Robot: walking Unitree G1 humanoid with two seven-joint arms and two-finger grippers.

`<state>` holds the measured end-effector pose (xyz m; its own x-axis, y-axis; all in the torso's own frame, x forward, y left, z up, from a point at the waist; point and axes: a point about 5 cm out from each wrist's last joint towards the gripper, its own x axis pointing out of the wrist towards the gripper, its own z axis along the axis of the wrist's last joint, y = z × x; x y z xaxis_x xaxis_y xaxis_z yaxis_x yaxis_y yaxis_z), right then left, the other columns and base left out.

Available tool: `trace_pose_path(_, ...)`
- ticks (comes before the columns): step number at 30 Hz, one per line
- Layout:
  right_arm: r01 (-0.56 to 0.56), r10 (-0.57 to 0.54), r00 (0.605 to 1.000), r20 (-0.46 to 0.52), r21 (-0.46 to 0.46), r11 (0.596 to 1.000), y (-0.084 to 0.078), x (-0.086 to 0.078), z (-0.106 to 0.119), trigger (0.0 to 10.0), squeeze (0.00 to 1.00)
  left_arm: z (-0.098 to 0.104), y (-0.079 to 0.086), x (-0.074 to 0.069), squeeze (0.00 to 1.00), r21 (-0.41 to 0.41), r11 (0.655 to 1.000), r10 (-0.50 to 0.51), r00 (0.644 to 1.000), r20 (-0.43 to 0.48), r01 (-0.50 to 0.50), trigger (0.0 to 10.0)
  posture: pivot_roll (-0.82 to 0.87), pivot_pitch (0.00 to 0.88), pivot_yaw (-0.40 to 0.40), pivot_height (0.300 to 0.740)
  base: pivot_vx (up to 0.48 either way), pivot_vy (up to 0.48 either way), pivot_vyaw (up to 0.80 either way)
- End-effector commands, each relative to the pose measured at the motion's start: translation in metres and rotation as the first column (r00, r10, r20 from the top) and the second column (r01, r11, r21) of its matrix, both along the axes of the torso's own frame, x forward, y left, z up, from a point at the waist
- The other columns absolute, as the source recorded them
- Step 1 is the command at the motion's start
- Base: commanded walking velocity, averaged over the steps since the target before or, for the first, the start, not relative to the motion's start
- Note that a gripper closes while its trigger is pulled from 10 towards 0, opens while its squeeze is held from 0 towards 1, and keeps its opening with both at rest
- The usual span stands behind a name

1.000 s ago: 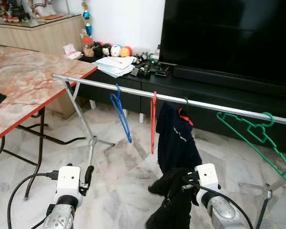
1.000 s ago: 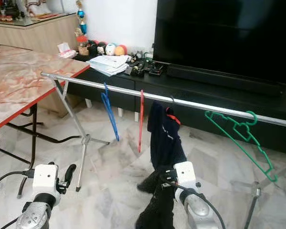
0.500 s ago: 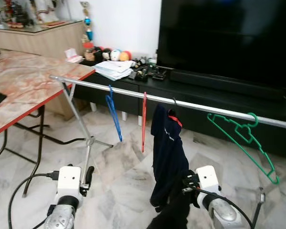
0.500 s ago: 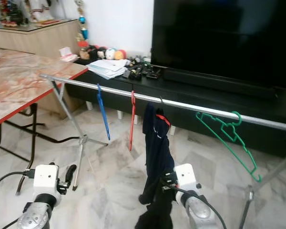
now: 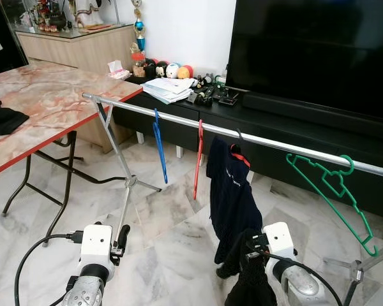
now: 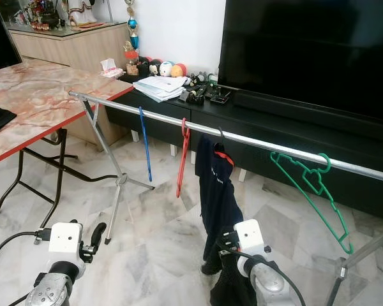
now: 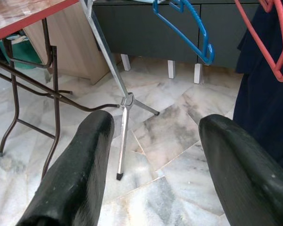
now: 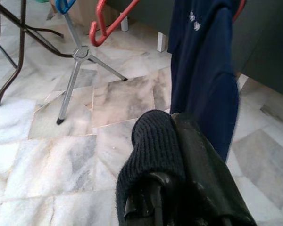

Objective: Hang hanger

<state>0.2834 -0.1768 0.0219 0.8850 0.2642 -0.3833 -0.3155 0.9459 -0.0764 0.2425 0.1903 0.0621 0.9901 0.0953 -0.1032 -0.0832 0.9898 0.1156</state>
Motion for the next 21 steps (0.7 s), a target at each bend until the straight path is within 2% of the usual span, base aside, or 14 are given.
trace_pose_path(1,-0.032,0.032,0.999,0.032,0.001,0.999,0.0059,0.0052,0.006,10.0,0.0,0.0035,0.0017,-0.0005,0.0,0.009,1.0,0.004,1.0,0.014,-0.004,10.0,0.12,0.0,-0.006,0.74,0.0,0.0,0.0)
trace_pose_path(3,-0.047,0.047,0.998,0.037,-0.008,0.999,0.0069,0.0051,0.0063,10.0,0.0,0.0042,0.0021,-0.0004,0.0,0.006,1.0,0.008,1.0,0.016,-0.008,10.0,0.12,0.0,-0.007,0.74,0.0,0.0,0.0)
trace_pose_path(5,-0.055,0.058,0.997,0.056,-0.044,0.997,0.0065,0.0053,0.0077,10.0,0.0,0.0053,0.0037,-0.0003,0.0,0.007,1.0,0.015,1.0,0.019,-0.015,10.0,0.11,0.0,-0.01,0.74,0.0,0.0,0.8)
trace_pose_path(16,-0.042,0.042,0.998,0.039,-0.023,0.999,0.0042,0.0038,0.0045,10.0,0.0,0.0062,0.0062,0.0,0.0,0.002,1.0,0.027,0.999,0.02,-0.027,10.0,0.12,0.0,-0.013,0.74,0.0,0.0,0.78)
trace_pose_path(21,-0.013,0.013,1.0,0.024,-0.009,1.0,0.0028,0.0048,0.0022,10.0,0.0,0.0064,0.0052,-0.0002,0.0,-0.008,1.0,0.017,1.0,0.019,-0.016,10.0,0.13,0.0,-0.012,0.74,0.0,0.0,0.0)
